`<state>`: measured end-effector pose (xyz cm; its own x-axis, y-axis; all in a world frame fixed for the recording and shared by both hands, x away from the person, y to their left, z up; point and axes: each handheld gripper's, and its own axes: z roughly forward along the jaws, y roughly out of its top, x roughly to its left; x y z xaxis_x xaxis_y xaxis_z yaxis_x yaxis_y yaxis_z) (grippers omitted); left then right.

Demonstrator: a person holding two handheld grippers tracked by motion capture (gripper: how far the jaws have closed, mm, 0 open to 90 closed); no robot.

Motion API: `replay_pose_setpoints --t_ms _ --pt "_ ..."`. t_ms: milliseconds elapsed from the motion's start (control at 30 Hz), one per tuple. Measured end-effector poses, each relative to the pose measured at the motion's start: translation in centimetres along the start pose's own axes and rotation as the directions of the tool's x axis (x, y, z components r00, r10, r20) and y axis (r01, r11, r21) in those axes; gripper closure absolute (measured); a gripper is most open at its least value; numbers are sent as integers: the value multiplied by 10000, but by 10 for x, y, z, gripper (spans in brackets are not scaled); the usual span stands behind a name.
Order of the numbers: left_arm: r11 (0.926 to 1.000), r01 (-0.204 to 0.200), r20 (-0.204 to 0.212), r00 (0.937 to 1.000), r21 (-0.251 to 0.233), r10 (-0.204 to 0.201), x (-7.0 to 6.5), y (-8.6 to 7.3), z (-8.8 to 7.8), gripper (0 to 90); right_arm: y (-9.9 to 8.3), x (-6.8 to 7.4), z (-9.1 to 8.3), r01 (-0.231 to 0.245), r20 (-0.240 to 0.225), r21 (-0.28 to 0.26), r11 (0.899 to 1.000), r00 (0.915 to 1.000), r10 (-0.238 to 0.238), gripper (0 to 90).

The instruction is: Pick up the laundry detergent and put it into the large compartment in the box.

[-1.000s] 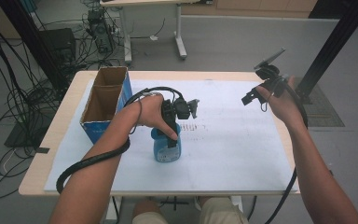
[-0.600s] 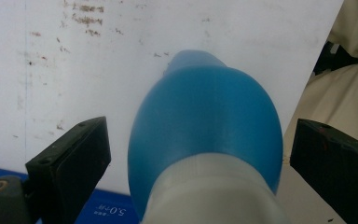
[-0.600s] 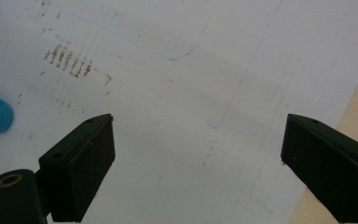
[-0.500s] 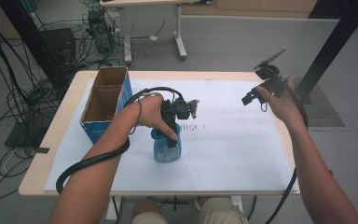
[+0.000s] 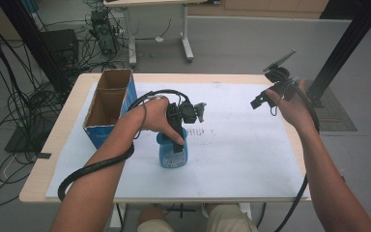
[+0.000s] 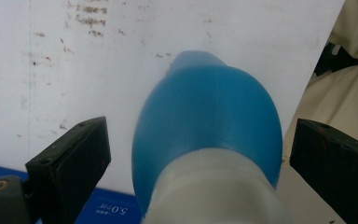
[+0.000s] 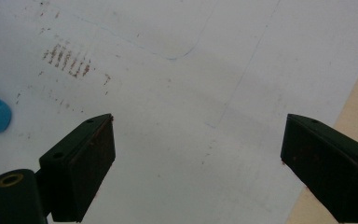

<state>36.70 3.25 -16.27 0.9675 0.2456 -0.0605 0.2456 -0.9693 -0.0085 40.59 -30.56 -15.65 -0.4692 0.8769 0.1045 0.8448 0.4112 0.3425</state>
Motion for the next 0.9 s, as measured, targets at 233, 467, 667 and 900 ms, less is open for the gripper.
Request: replay_pose_setpoints --t_ms 233,467,667,900 --pt "10000 38 -66 10000 -42 -39 -1 0 -2 55 0 1 0 22 16 -19 10000 10000 -22 101" --pt "10000 47 -70 10000 -57 -48 -1 -1 -4 56 0 0 0 -9 11 -31 10000 10000 9 101" --pt "10000 35 -89 10000 -59 -36 -1 -1 -4 56 -1 0 0 0 11 -40 10000 10000 0 101" --pt "10000 33 -78 10000 -66 -33 0 -1 -4 57 0 0 -1 23 14 -24 10000 10000 -23 101"
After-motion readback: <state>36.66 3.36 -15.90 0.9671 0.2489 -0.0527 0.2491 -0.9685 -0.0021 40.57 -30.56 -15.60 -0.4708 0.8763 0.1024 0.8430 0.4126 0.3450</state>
